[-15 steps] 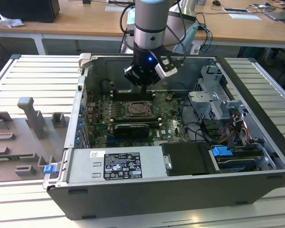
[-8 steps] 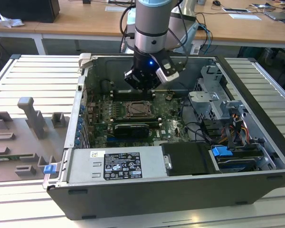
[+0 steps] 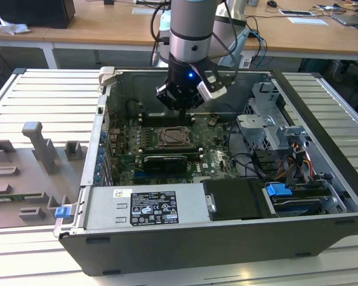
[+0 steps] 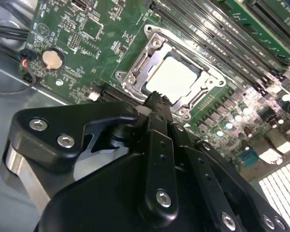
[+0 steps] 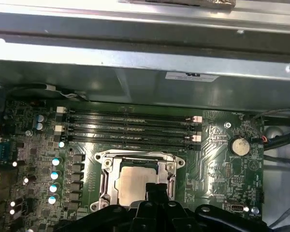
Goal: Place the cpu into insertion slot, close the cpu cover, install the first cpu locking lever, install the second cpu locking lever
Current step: 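Install the second cpu locking lever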
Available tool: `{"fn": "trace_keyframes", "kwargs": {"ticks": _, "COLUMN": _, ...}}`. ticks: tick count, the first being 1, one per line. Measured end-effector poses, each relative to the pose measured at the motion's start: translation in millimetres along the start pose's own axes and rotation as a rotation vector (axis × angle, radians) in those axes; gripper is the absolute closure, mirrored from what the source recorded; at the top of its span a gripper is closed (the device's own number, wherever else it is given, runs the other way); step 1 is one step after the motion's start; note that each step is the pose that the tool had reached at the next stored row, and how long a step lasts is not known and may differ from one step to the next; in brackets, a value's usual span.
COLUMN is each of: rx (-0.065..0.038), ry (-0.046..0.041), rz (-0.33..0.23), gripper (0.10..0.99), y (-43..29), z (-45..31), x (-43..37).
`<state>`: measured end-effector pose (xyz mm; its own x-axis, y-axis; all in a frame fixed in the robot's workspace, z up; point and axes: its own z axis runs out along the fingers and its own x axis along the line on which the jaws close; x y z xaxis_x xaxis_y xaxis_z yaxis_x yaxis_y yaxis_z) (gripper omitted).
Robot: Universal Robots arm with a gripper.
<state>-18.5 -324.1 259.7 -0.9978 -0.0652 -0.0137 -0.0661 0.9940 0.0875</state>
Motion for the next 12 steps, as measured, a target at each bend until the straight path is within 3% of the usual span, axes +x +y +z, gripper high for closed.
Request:
{"fn": "trace_keyframes", "kwargs": {"ticks": 6, "rx": 0.000, "ry": 0.0000, "rz": 0.000, "gripper": 0.980, "y": -6.2, "z": -3.0, "x": 0.4}}
{"fn": "trace_keyframes", "kwargs": {"ticks": 10, "rx": 0.000, "ry": 0.0000, "rz": 0.000, "gripper": 0.980, "y": -19.8, "z": -4.2, "x": 1.4}}
{"fn": "trace_keyframes", "kwargs": {"ticks": 12, "rx": 0.000, "ry": 0.0000, "rz": 0.000, "gripper": 0.980, "y": -23.2, "z": -4.5, "x": 1.7}}
